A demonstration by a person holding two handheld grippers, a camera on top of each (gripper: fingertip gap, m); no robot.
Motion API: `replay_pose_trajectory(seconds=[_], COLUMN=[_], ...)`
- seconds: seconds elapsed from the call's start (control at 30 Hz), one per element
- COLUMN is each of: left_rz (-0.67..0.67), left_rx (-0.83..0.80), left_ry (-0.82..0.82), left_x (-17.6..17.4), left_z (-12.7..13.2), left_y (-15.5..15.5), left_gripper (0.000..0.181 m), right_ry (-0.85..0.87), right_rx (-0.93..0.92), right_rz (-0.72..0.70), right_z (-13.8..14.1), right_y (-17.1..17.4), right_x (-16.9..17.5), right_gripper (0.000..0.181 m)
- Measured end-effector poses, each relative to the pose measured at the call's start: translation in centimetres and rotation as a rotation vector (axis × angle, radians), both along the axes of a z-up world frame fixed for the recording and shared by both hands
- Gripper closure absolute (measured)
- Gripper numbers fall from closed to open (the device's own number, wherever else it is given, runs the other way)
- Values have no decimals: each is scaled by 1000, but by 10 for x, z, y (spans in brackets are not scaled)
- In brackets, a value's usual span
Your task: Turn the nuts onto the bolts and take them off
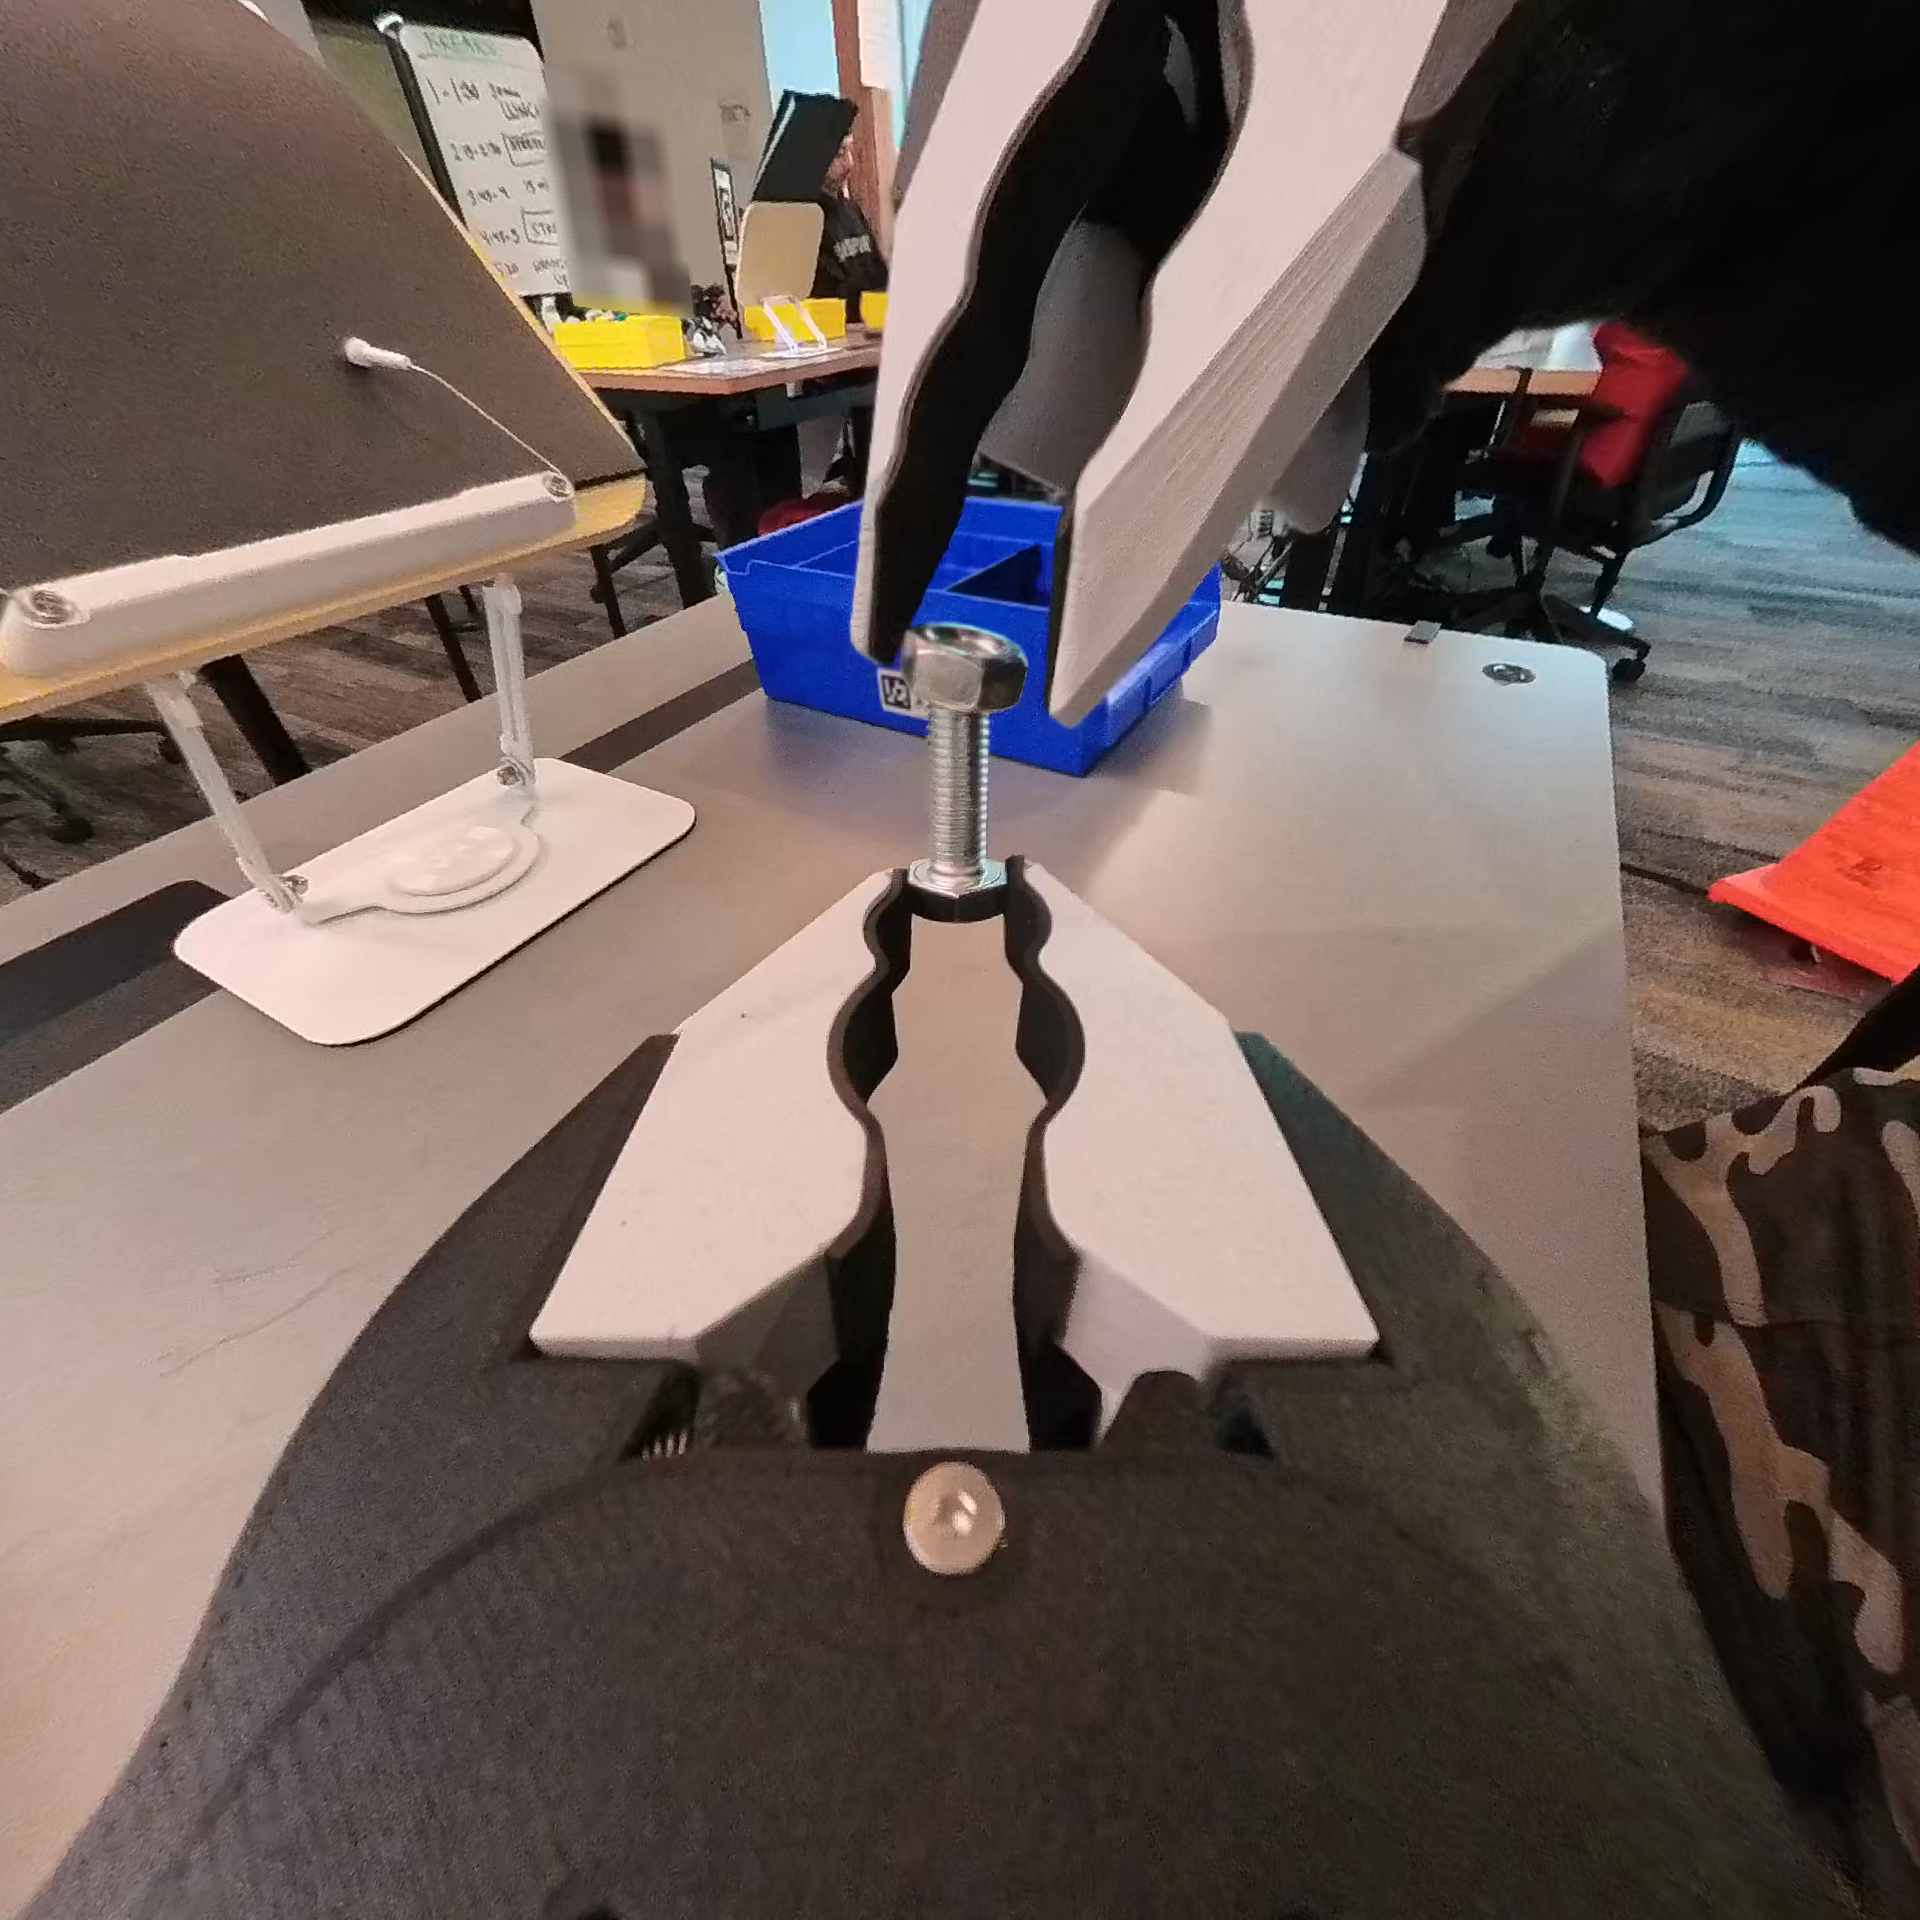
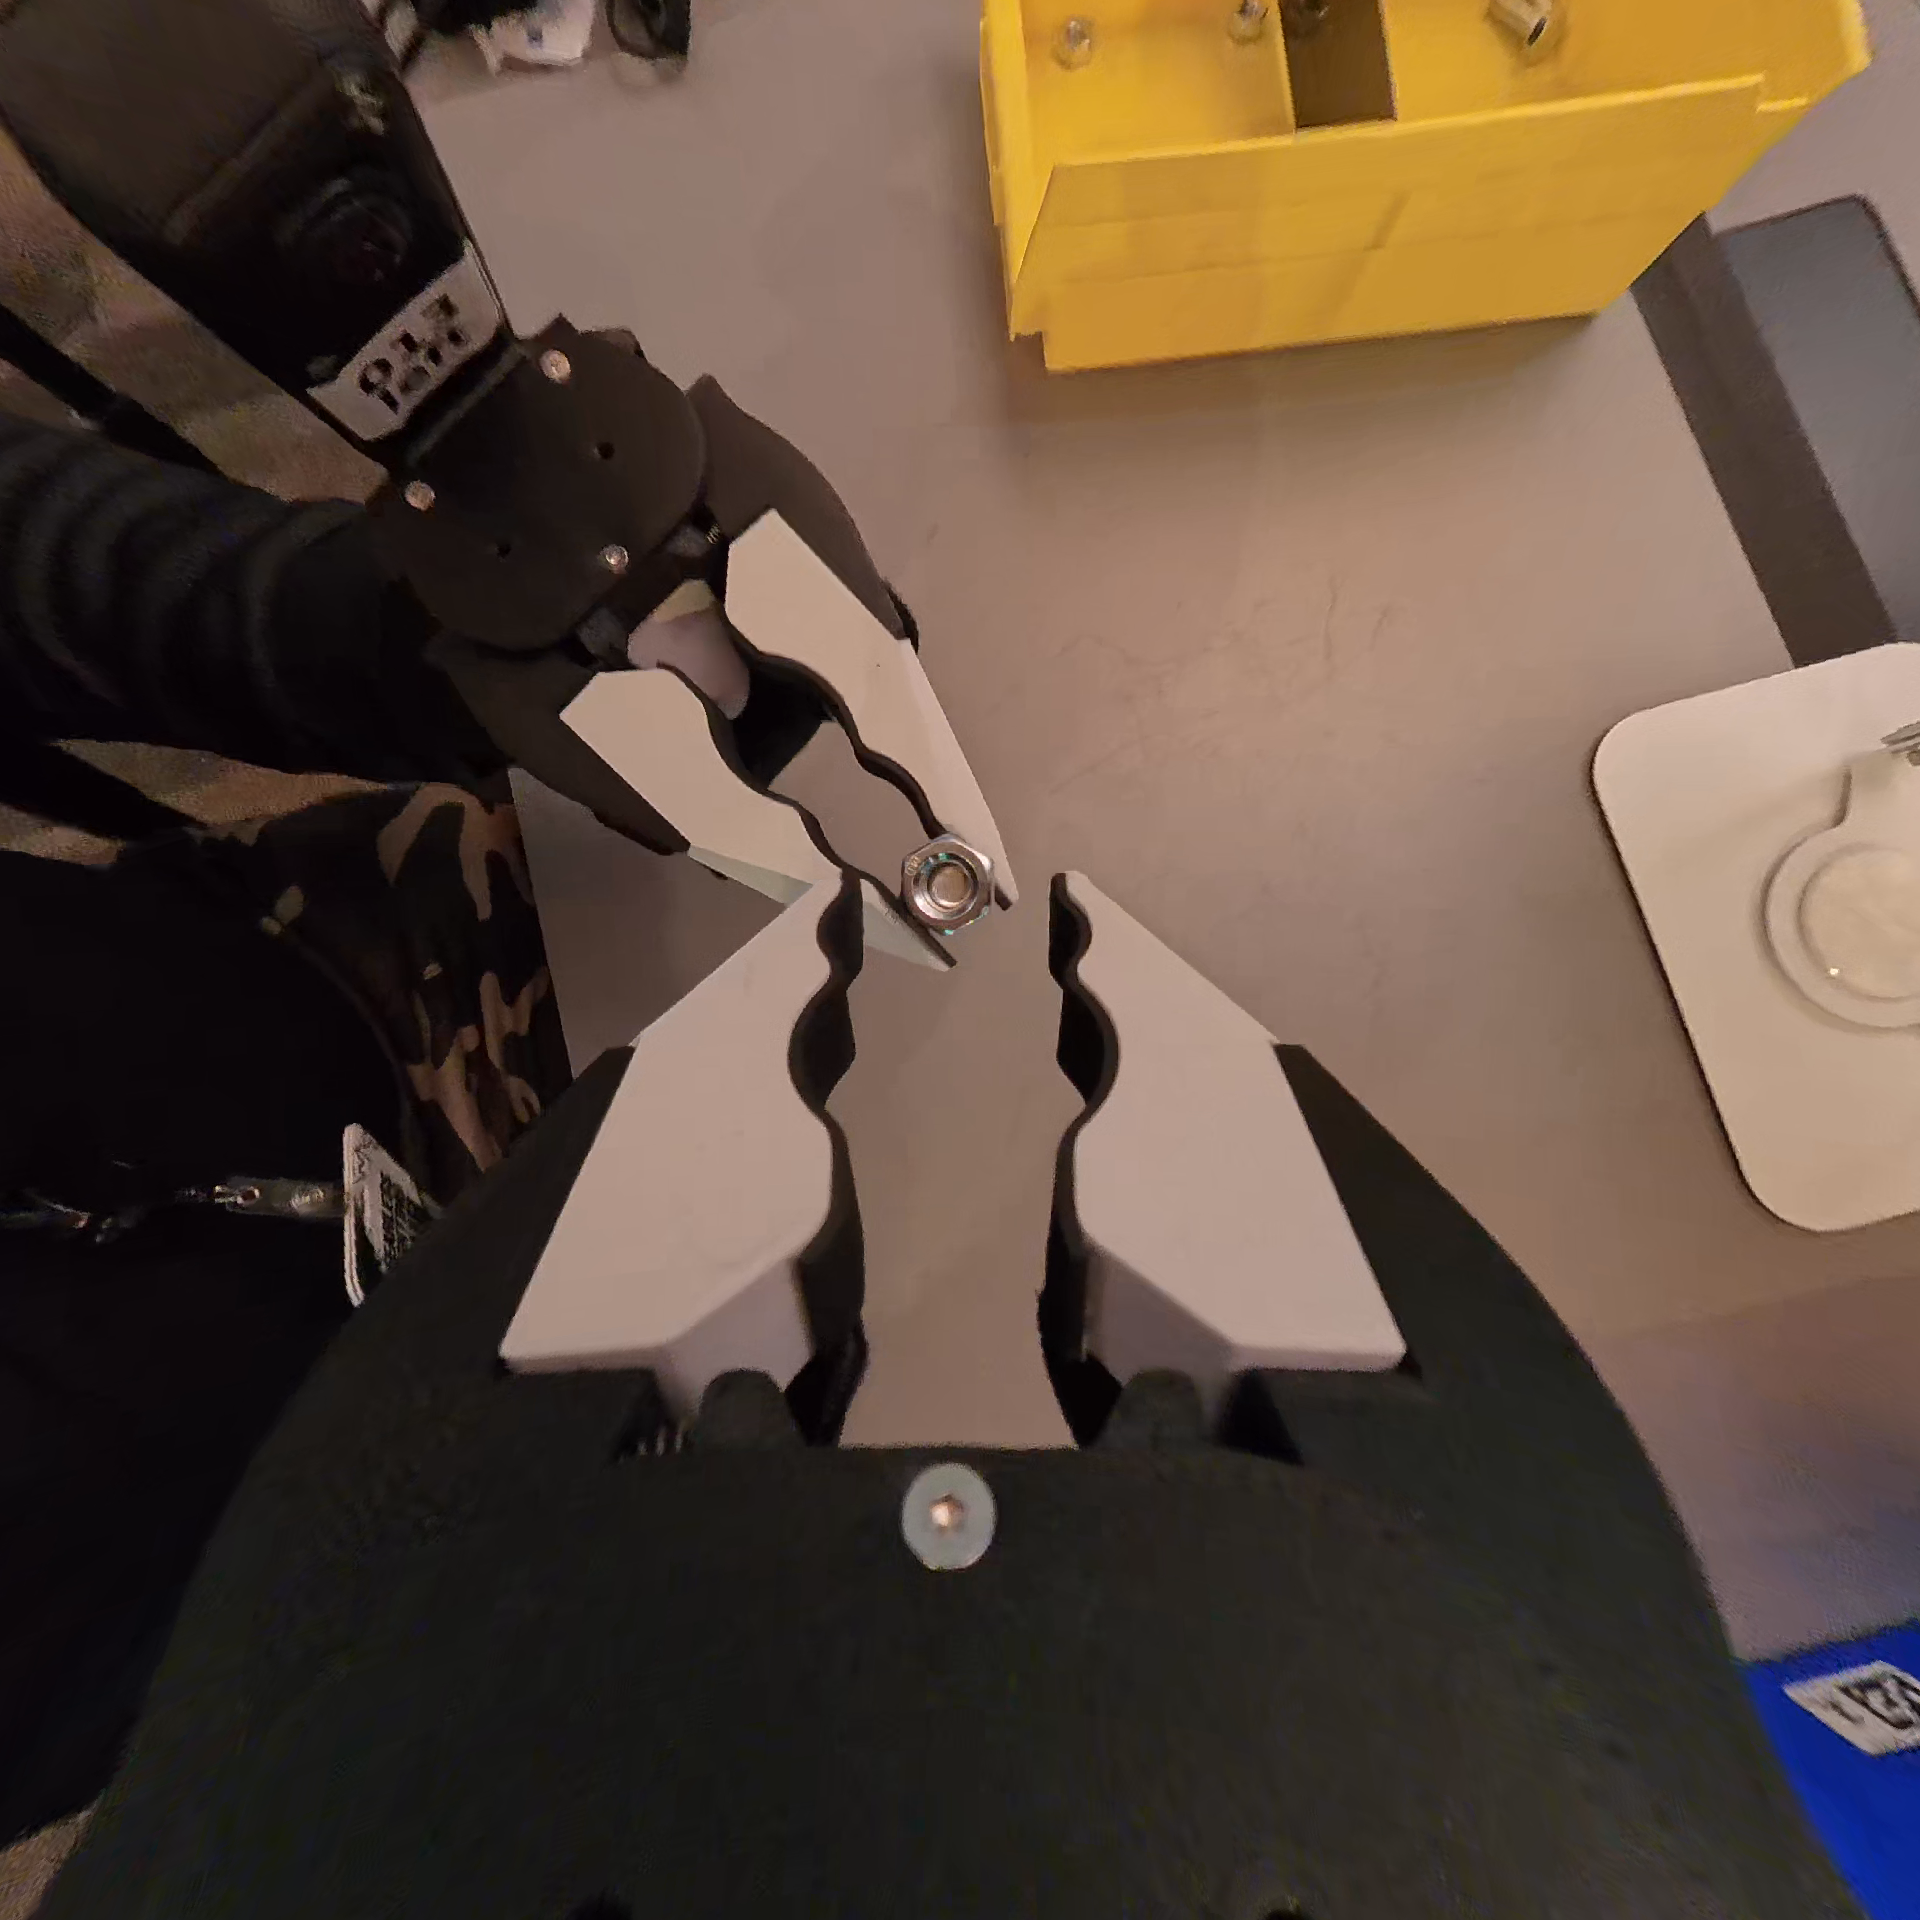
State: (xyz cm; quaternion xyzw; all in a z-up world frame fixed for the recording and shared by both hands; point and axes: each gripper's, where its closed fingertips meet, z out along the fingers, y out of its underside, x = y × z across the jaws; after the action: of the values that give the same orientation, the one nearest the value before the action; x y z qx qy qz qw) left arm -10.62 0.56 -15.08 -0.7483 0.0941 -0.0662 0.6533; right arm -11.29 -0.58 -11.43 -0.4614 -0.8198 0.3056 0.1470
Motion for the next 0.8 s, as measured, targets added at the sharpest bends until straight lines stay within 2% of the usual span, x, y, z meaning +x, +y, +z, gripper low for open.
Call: replay_pose_trajectory(seconds=[0.27,0.43,0.57,0.8], left_rz=[-22,-71,-95,-155], left_rx=[23,31,44,50], left_ry=[-52,-54,-68,-49], left_x=[1,9,13,22], left_z=[6,10,14,18], left_y=[-2,-3,-5,-8], left_gripper=[165,165,165,165], right_ry=[148,184,195,153], right_rx=[-91,-27,-19,-57], right_rz=[1,109,185,287], right_z=[12,12,16,19], right_y=[-2,-6,-10,-15], right_x=[-1,3,7,16], right_gripper=[147,152,164,164])
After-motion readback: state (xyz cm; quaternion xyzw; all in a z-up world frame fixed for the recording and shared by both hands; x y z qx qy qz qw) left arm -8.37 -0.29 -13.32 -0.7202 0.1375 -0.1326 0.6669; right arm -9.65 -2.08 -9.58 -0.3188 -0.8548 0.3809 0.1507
